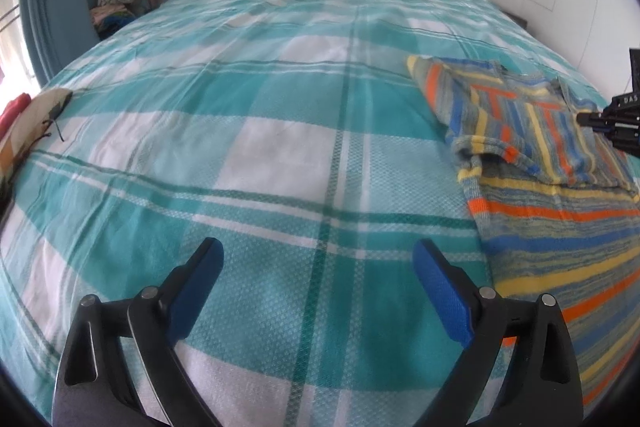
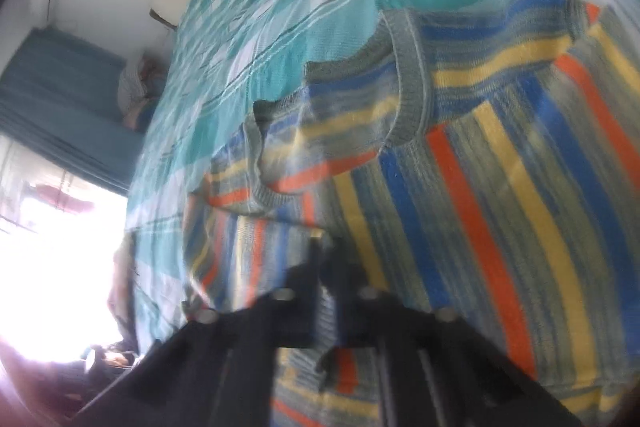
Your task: Fold small clothes
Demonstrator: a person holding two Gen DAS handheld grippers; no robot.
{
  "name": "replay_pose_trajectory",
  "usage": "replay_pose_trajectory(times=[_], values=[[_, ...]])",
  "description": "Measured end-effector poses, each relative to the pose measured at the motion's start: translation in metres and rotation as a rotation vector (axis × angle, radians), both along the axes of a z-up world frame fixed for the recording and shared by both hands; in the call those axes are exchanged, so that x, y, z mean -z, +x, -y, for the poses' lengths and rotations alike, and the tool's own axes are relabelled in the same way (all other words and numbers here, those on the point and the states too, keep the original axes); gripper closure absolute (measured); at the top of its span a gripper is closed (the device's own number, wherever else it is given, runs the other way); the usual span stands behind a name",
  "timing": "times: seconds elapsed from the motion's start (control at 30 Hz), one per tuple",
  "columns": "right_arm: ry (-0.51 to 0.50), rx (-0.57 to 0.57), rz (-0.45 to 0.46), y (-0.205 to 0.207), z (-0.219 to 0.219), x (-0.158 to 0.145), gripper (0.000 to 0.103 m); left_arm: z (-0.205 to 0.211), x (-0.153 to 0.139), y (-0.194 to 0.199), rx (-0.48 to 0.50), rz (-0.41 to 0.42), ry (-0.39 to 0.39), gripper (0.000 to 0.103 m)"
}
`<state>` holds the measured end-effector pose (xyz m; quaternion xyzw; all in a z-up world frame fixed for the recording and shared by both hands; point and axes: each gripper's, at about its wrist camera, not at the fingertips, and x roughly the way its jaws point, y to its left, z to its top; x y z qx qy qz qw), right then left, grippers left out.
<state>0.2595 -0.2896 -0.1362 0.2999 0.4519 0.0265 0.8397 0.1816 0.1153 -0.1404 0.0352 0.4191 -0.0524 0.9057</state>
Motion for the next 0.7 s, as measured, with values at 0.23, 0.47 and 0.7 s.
replay_pose_trajectory(times=[0.23,0.47,0.7], values=[[-0.298,-0.032,-0.002,0.002,-0.017,-0.016,0.098,0.016,0.008,-0.001,0.032,-0.008,0.052,0.007],[-0.258,-0.111,0.076,-0.043,-0.027,-0.029,0.087,0.007,0.006,-0.001,0.009,-0.023,0.009,0.006],[-0.338,-0.271,-0.075,-0.071,-0.055,0.006,0.087,0.004,0.004,-0.007,-0.003,-0.025,0.02,0.006]])
